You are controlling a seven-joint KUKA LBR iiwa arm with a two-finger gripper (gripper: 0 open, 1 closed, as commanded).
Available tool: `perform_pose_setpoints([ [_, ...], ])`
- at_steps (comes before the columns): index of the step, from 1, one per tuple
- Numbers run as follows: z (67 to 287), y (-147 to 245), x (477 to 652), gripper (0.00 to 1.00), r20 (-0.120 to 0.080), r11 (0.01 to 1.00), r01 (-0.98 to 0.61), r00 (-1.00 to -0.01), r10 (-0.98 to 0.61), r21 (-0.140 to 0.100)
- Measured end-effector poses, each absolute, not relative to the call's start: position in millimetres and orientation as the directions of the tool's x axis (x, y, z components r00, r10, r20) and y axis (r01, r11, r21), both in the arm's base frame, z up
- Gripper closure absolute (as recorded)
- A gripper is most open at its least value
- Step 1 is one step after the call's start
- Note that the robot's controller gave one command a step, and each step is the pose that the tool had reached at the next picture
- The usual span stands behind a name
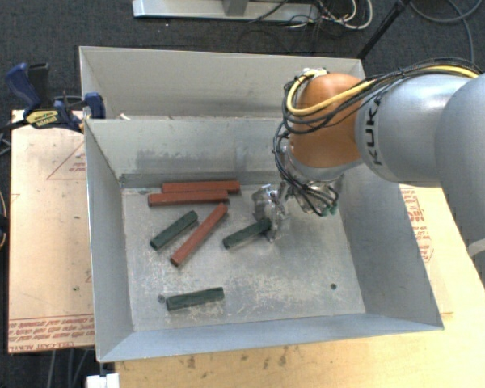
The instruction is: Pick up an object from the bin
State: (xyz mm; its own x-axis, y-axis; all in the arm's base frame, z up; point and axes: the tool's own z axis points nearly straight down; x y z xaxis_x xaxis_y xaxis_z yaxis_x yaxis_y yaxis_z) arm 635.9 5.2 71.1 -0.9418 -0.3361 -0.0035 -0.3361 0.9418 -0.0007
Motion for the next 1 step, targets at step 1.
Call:
perform_pose_setpoints([
  [1,71.1,5.2,635.9,1.00,-0.003,0.942,-0.336,-0.942,-0.336,-0.001],
])
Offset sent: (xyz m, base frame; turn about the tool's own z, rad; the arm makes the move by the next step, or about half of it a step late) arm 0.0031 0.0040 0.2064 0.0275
